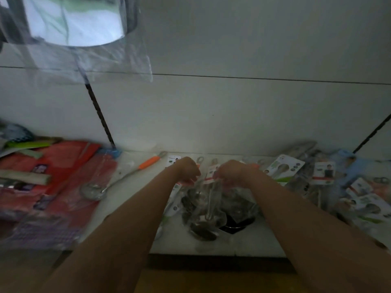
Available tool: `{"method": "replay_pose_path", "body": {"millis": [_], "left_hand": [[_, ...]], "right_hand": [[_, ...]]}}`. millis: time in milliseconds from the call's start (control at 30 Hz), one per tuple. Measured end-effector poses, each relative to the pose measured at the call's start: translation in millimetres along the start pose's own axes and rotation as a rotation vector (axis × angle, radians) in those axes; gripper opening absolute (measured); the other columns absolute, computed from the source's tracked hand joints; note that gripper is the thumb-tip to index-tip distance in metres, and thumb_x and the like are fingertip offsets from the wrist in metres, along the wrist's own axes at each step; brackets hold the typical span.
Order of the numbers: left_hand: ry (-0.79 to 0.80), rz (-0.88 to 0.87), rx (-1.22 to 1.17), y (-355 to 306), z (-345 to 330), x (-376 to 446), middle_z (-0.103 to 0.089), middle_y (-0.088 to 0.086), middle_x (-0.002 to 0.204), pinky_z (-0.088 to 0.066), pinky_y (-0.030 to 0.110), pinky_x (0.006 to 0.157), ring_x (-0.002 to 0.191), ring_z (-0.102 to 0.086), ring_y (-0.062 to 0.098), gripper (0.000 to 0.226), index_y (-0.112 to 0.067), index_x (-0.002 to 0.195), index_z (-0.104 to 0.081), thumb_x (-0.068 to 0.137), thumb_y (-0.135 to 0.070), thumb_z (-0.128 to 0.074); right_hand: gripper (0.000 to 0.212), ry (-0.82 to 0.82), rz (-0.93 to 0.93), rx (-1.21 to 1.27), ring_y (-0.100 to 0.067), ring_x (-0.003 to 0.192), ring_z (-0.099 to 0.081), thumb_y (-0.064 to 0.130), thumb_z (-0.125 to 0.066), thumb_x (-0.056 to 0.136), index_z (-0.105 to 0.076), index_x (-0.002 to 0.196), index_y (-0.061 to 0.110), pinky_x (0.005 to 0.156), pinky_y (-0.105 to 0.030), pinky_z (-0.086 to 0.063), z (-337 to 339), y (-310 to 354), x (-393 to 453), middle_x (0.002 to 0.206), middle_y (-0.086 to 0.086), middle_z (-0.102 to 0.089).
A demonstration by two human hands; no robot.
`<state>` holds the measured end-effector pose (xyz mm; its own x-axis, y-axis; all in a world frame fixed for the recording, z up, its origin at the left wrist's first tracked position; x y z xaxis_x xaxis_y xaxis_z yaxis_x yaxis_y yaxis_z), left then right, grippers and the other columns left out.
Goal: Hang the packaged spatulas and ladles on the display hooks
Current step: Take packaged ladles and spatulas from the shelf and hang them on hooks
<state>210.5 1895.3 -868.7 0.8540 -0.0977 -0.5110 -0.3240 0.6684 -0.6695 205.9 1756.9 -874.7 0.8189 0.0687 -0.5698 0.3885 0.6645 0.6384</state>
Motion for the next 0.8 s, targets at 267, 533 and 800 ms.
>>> {"method": "replay_pose_path", "body": {"millis": [267,533,800], "left_hand": [[0.108,-0.006,0.134,-9,-22,0,-0.052,0.001,0.074,-0.043,0.022,0.059,0.061,-0.049,0.011,0.004,-0.007,0.089,-0.057,0.090,-0.008,-0.053],[0.123,-0.125,-0.299,-28,-5,-13,-0.056,0.010,0.099,-0.048,0.028,0.059,0.071,-0.055,0.022,0.047,-0.017,0.124,-0.039,0.084,-0.006,-0.059],[-0.104,-0.130,0.214,13,31,-10,-0.041,0.021,0.133,-0.051,0.030,0.064,0.098,-0.057,0.030,0.063,-0.016,0.133,-0.037,0.078,0.006,-0.059]], "right_hand": [[0.017,0.158,-0.045,0.165,-0.018,0.058,-0.051,-0.008,-0.045,0.090,-0.055,0.080,0.000,0.046,-0.025,-0.051,-29,7,-7,0.072,-0.012,-0.051],[0.019,-0.027,0.128,0.641,-0.016,0.054,-0.042,-0.002,-0.041,0.095,-0.055,0.083,0.001,0.064,-0.034,-0.053,-3,36,-5,0.060,-0.008,-0.037],[0.019,0.161,0.106,0.323,-0.023,0.080,-0.059,0.002,-0.037,0.097,-0.051,0.086,0.009,0.070,-0.033,-0.052,-31,44,-18,0.091,-0.010,-0.052]]}}
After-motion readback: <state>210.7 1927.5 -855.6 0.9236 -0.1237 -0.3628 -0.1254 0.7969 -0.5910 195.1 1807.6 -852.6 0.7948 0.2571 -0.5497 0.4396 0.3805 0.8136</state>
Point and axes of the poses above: each hand's wrist, its own x-axis towards the middle knuckle, its own z-axis out of the back of the hand, y = z × x, the point moved 8 cm from there along x, towards the middle knuckle
